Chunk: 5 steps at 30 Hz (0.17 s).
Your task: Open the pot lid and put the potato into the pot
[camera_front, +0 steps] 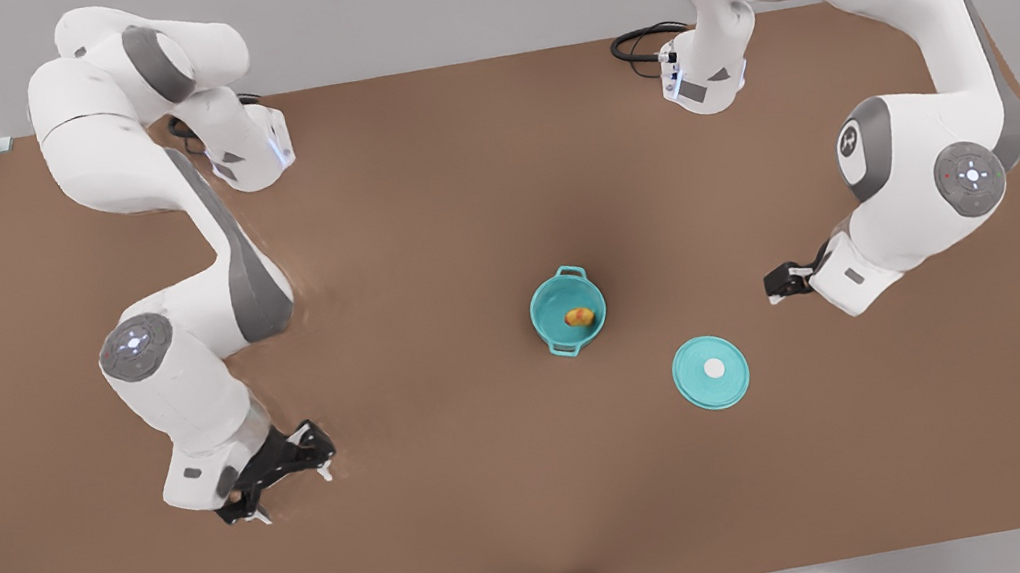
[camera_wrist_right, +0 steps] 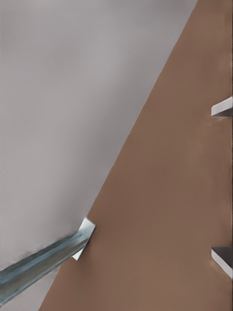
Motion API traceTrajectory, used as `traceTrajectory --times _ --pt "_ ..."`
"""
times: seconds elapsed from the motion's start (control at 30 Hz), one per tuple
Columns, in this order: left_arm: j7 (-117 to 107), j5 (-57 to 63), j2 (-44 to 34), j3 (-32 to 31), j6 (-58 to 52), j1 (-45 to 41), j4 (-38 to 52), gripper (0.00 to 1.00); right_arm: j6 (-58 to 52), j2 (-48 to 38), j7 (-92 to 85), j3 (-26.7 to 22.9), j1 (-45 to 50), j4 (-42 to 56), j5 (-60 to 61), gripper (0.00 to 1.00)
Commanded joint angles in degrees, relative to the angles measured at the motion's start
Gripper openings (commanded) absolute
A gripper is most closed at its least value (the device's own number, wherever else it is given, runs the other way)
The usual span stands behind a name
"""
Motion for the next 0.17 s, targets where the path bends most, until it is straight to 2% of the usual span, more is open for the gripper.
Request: traceTrajectory --times 0.0,0.03,0.07,0.1,0.13 --pt "-0.6 1.0 -0.1 -0.1 0.3 0.1 0.4 1.00 -21.5 -2.2 -4.2 0.1 -8.9 -0.5 3.5 1.00" --pt "-0.6 1.0 -0.1 -0.1 0.2 0.2 0.4 1.00 -21.4 -2.2 -5.8 0.8 -15.3 -0.5 9.9 1.00" --pt "-0.7 1.0 -0.1 -0.1 0.3 0.2 0.4 1.00 -21.8 -2.3 -4.6 0.2 -13.8 -0.6 1.9 1.00" --pt "-0.7 1.0 -0.1 -0.1 0.3 0.2 0.4 1.00 -20.4 -4.5 -4.4 0.4 -14.0 -2.7 0.3 1.00" --pt "-0.7 1.0 -0.1 -0.1 0.3 0.1 0.4 1.00 -9.6 -12.9 -1.4 0.3 -14.3 -18.4 0.4 1.00"
